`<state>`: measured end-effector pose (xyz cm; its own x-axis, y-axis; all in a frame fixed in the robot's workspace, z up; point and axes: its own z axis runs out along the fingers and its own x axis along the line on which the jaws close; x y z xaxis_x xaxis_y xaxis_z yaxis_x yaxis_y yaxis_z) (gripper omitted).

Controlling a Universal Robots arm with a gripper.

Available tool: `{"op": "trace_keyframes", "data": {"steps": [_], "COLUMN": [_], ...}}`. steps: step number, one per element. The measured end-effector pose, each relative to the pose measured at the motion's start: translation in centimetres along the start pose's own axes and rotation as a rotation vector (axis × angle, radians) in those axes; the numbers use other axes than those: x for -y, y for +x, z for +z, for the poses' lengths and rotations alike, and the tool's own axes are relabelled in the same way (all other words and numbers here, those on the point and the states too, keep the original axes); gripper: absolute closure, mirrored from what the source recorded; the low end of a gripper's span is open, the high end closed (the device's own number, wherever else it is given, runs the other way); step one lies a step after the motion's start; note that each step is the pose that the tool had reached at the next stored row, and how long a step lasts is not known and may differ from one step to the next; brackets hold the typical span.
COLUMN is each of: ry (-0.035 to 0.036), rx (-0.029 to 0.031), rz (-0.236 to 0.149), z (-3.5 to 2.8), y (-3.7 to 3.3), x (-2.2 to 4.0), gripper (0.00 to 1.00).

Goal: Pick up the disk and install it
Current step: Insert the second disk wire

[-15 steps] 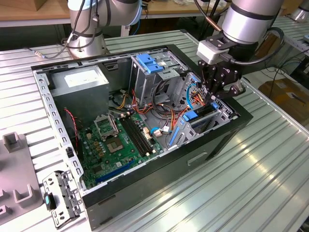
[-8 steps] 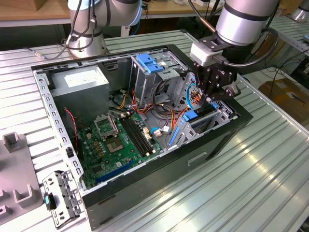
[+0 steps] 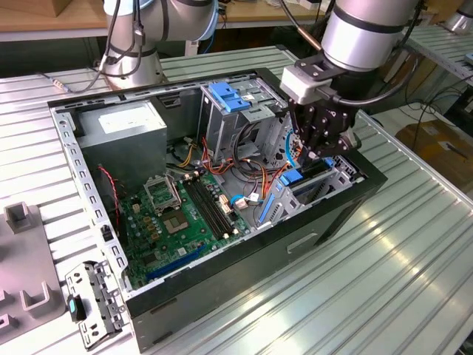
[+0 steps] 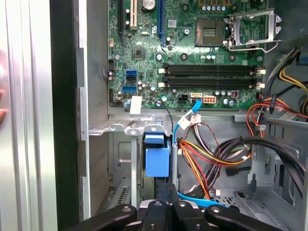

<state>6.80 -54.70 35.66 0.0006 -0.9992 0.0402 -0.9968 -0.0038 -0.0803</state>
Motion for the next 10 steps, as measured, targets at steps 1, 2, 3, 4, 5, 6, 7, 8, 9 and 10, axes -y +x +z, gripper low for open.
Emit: {"op": "trace_keyframes", "data": {"steps": [1,2,3,4,5,6,7,8,9,10], "ry": [0.0,0.0,0.0,0.0,0.0,0.0,0.0,-0.0001,-0.0008,-0.0018], "rx": [0.0001,0.0001,0.0001,0.0,0.0,0.0001,-0.0002,-0.0008,-0.0015,-0.002], "rz": [0.0,0.0,0.0,0.0,0.0,0.0,0.0,0.001,0.002,0.003], "z": [-0.26,-0.45,-0.63,-0.82,-1.22,-1.61,-1.76,-1.8,-1.82,-1.82], "y": [0.01,0.02,0.03,0.04,0.04,0.05,0.04,0.0,-0.05,-0.11], "x": [0.01,0.03,0.04,0.05,0.08,0.12,0.13,0.15,0.23,0.34], "gripper": [0.89,0.89,0.89,0.89,0.89,0.89,0.89,0.89,0.89,0.89]}}
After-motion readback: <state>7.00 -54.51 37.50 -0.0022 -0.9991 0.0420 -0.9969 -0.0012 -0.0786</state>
